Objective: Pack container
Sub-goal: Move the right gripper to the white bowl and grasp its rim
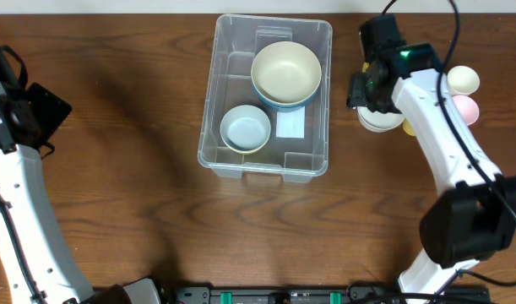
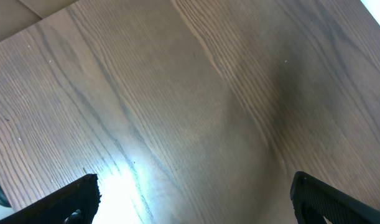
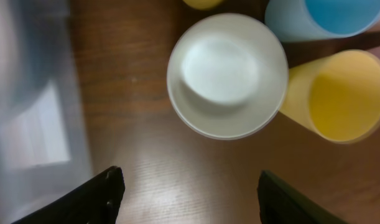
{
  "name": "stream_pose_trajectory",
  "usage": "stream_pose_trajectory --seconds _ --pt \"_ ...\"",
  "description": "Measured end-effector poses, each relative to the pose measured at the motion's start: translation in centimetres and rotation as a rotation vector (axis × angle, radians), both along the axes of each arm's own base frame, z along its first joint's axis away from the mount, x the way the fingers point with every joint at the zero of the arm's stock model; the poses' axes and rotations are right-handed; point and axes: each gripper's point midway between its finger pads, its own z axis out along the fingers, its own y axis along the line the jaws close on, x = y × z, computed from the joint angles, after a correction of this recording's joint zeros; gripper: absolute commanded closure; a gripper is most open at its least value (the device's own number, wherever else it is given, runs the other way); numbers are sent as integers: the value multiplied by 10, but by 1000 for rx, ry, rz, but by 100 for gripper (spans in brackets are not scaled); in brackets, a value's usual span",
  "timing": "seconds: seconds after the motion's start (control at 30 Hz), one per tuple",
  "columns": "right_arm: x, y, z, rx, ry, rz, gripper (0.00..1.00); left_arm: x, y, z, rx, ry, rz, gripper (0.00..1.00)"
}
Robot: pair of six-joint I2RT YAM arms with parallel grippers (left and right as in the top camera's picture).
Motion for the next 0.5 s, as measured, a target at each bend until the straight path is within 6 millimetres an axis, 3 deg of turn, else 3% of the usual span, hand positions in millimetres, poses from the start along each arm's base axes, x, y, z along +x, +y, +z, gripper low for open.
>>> stream_pose_trajectory --seconds 0.23,0.5 --pt "2 -14 -48 -28 58 -37 33 0 0 0 0 0 0 2" --pt "7 -28 -77 -19 99 -58 34 0 0 0 0 0 0 2"
